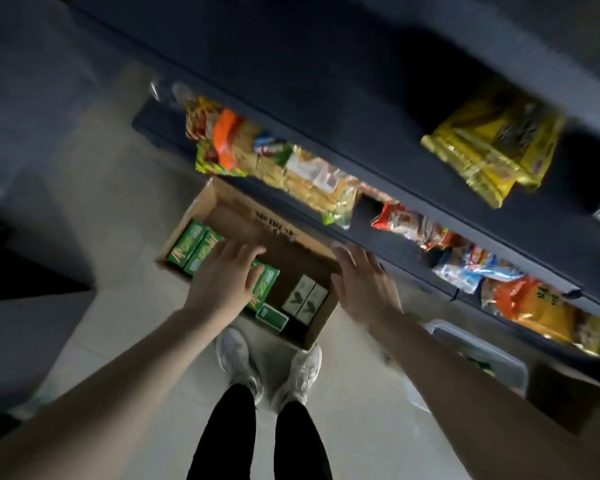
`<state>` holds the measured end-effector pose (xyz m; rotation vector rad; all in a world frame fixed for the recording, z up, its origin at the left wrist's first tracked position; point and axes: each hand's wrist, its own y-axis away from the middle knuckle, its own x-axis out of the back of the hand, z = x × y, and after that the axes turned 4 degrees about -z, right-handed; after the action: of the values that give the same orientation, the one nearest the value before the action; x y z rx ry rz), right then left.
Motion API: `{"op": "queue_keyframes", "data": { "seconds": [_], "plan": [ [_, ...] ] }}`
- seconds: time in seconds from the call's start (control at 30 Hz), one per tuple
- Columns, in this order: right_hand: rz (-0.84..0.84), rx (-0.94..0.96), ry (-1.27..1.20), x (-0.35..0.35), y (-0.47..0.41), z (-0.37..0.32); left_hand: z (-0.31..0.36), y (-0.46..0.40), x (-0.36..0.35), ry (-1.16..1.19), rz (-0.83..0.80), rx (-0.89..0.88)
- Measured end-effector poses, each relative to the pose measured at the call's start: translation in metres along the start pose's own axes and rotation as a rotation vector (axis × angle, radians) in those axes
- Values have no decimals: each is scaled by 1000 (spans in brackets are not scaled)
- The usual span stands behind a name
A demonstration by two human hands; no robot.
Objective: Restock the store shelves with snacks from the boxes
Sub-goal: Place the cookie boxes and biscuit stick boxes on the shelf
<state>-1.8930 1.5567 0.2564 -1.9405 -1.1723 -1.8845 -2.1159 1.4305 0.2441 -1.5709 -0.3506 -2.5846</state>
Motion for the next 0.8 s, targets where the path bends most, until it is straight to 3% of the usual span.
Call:
{"op": "queue_keyframes", "data": {
  "seconds": [0.17, 0.4, 0.63, 0.8],
  "plan": [
    [-187, -95, -48, -115, -16, 30, -24, 16, -125, 44, -207, 76],
    [-365, -219, -112, -247, -51, 59, -43, 9, -250, 105, -302, 137],
    [-449, -383, -202, -334, -104, 75, -41, -33, -337, 169, -411, 85],
    [-546, -444, -180, -364, -128, 90, -45, -68, -389, 37, -541, 71]
  ]
}}
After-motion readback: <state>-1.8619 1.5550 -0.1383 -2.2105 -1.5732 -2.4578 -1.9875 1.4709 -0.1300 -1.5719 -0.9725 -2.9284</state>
